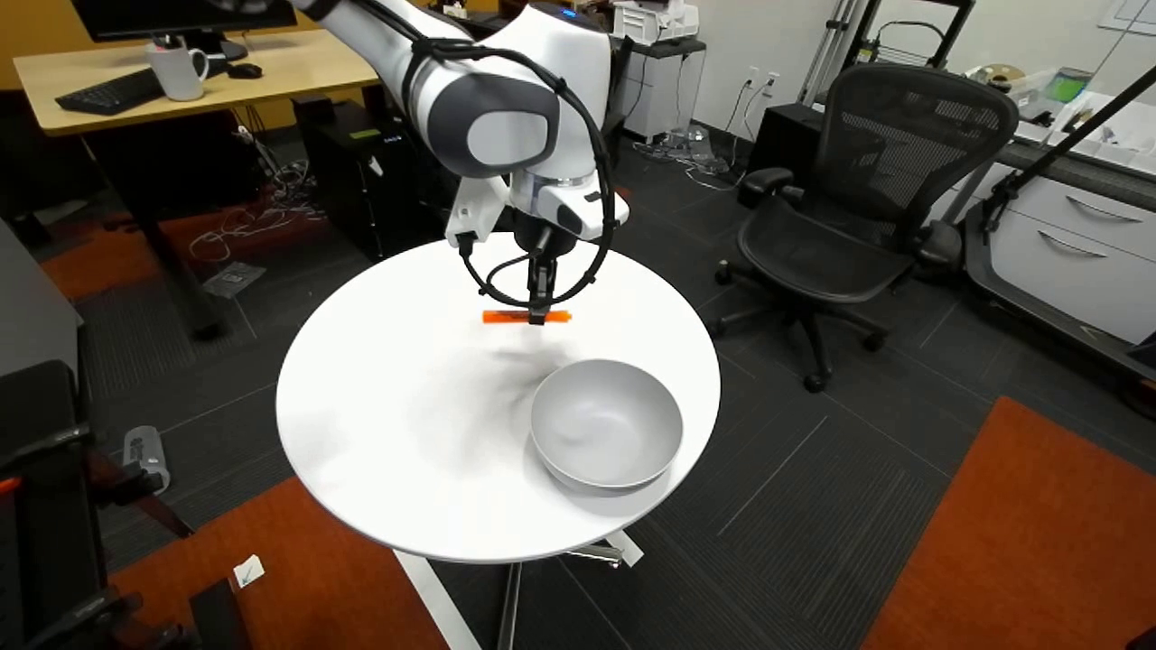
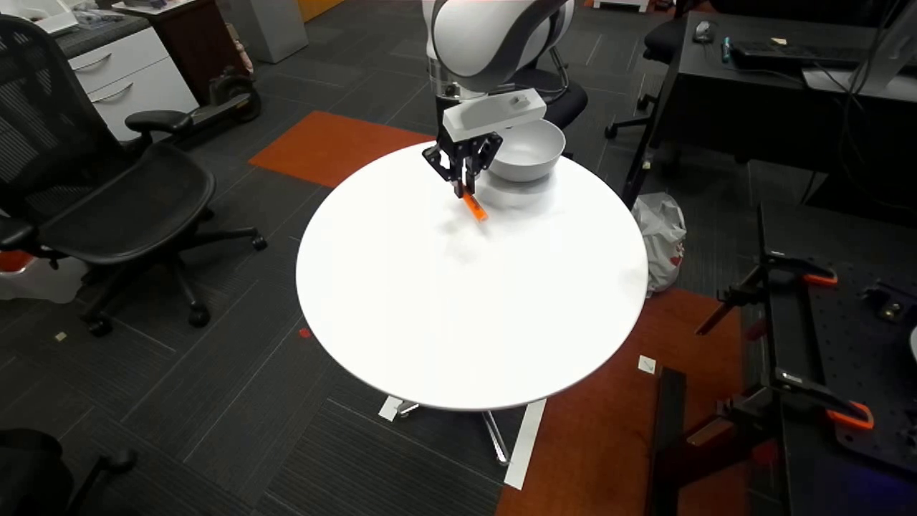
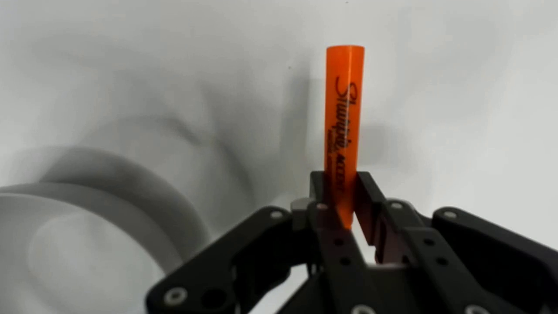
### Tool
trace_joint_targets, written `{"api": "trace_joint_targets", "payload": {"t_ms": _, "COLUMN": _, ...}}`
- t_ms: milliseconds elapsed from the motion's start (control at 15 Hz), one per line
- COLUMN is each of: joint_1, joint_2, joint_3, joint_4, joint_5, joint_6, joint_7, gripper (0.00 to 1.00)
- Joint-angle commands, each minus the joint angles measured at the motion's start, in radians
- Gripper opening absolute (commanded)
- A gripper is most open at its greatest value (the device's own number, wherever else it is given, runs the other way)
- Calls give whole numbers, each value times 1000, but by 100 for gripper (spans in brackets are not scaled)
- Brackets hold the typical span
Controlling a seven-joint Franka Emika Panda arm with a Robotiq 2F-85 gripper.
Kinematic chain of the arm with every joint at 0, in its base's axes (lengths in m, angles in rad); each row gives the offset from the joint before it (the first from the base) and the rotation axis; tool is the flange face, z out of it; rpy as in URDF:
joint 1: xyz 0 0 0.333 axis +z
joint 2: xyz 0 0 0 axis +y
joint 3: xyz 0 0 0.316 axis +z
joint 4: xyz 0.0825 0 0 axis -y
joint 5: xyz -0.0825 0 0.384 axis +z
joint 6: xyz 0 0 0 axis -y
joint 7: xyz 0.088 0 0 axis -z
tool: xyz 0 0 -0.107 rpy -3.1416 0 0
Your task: Put the marker on the table
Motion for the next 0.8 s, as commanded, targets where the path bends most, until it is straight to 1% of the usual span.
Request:
{"api": "trace_joint_targets", "payload": {"t_ms": 0, "joint_1": -28, "joint_2": 46, "joint_3": 14, "joint_4": 75, "joint_5": 38, "joint_6": -13, "joint_7": -63, "gripper": 5}}
{"api": "trace_joint_targets", "payload": {"t_ms": 67, "joint_1": -30, "joint_2": 53, "joint_3": 14, "joint_4": 84, "joint_5": 43, "joint_6": -16, "joint_7": -72, "gripper": 5}}
{"api": "trace_joint_targets", "payload": {"t_ms": 133, "joint_1": -33, "joint_2": 59, "joint_3": 15, "joint_4": 97, "joint_5": 50, "joint_6": -23, "joint_7": -78, "gripper": 16}}
{"api": "trace_joint_targets", "payload": {"t_ms": 200, "joint_1": -37, "joint_2": 64, "joint_3": 16, "joint_4": 108, "joint_5": 54, "joint_6": -34, "joint_7": -85, "gripper": 44}}
{"api": "trace_joint_targets", "payload": {"t_ms": 267, "joint_1": -39, "joint_2": 68, "joint_3": 17, "joint_4": 114, "joint_5": 56, "joint_6": -38, "joint_7": -92, "gripper": 45}}
{"api": "trace_joint_targets", "payload": {"t_ms": 533, "joint_1": -41, "joint_2": 81, "joint_3": 15, "joint_4": 138, "joint_5": 58, "joint_6": -47, "joint_7": -89, "gripper": 77}}
{"api": "trace_joint_targets", "payload": {"t_ms": 733, "joint_1": -46, "joint_2": 84, "joint_3": 19, "joint_4": 136, "joint_5": 65, "joint_6": -42, "joint_7": -95, "gripper": 98}}
